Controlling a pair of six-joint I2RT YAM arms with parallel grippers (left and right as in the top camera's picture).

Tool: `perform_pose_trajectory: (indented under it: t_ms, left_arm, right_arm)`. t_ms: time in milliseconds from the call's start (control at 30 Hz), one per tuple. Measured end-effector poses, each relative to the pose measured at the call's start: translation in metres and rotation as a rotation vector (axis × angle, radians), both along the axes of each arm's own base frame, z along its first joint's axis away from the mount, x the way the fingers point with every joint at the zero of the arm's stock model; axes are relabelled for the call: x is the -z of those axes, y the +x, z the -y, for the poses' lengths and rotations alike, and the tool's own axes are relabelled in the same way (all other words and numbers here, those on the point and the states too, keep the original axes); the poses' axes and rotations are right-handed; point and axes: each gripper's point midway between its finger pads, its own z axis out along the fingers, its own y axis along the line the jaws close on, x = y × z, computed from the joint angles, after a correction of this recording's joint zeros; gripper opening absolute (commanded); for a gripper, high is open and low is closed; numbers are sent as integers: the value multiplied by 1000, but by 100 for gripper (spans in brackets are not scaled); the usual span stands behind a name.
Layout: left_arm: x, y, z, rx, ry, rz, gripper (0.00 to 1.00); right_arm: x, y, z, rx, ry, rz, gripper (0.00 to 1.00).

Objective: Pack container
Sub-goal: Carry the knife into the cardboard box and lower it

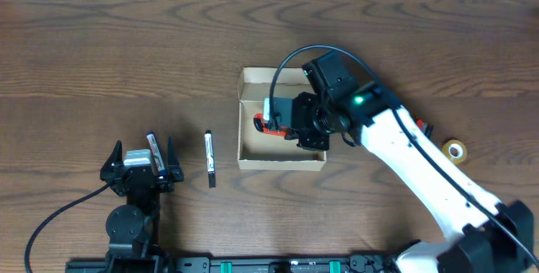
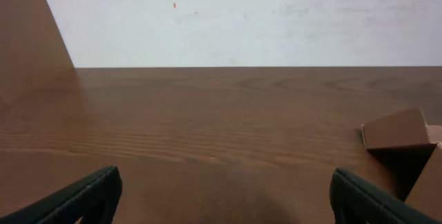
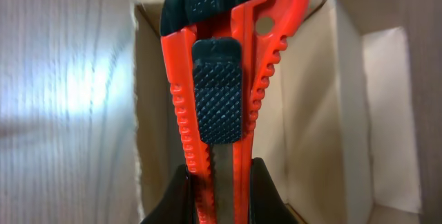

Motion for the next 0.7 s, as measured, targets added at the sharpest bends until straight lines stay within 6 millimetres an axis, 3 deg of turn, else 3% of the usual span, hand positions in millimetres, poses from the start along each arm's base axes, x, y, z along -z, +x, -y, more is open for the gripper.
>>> perform_pose_trajectory:
  t_ms: [400,700]
  left_arm:
    - [0,0,0,2,0,0,95]
    - [0,0,0,2,0,0,95]
  right_arm:
    - [72,12,18,3,-137,-140,1]
    - [95,11,26,-56,-208,-153,1]
